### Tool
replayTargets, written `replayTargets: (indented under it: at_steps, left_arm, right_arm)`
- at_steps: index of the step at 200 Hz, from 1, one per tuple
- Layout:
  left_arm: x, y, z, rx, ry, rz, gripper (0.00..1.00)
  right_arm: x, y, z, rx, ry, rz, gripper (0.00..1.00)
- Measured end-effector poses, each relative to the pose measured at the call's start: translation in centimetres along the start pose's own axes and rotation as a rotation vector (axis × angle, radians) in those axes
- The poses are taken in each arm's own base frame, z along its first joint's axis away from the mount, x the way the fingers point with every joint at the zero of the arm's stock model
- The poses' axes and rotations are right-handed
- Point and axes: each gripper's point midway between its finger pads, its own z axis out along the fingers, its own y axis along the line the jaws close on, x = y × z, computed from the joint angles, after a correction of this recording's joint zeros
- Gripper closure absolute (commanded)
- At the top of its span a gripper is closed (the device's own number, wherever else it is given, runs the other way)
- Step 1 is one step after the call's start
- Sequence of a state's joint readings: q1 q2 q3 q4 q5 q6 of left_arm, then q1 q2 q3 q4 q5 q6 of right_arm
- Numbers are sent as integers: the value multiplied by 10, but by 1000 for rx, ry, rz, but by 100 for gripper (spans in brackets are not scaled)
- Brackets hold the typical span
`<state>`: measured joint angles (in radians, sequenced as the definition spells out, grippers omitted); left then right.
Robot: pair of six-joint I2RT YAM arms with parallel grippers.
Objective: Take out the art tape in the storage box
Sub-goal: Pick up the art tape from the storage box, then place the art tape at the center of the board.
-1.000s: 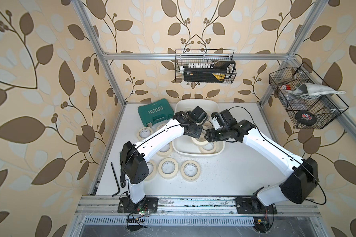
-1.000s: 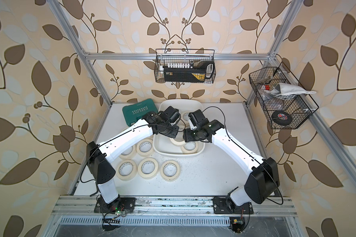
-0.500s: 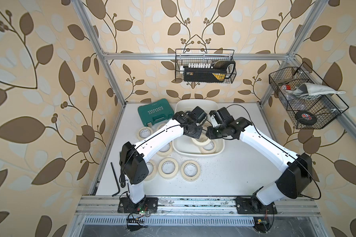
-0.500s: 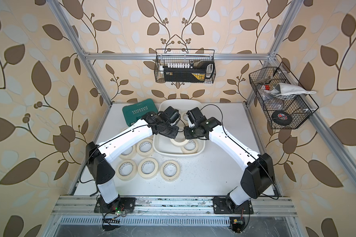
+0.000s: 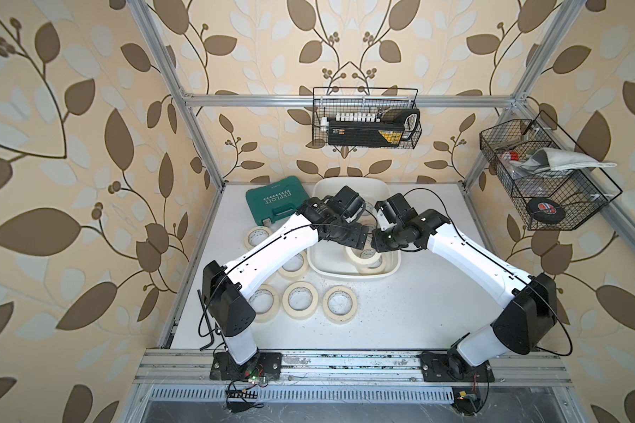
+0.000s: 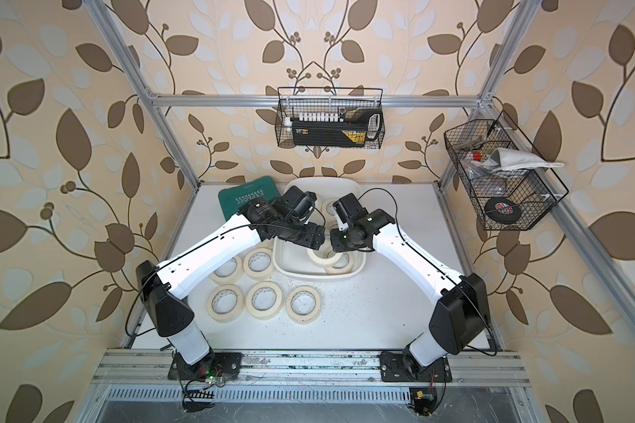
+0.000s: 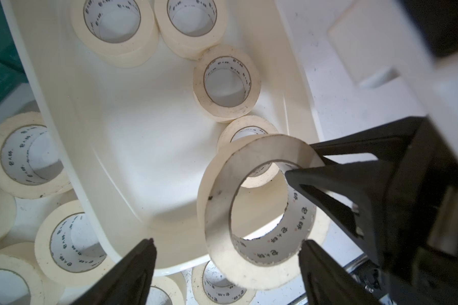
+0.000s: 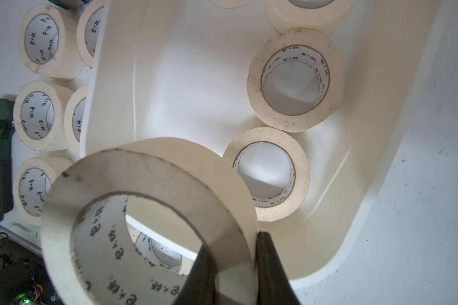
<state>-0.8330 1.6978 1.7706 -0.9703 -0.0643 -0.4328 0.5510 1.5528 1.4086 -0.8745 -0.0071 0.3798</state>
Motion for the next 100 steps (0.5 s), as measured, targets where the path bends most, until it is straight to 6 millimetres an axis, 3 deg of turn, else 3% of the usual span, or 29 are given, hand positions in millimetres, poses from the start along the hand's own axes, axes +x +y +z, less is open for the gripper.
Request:
replayTargets:
  at_steps: [44,100]
  left_arm:
    - [-4,24,-26,23,-95,-88,1]
    - [-5,42,-19,8,-106,-152,1]
  right_arm:
    - [11,-14,-26,52,-4,-20,100]
    - [47,-18,-62,55,-27,-44,100]
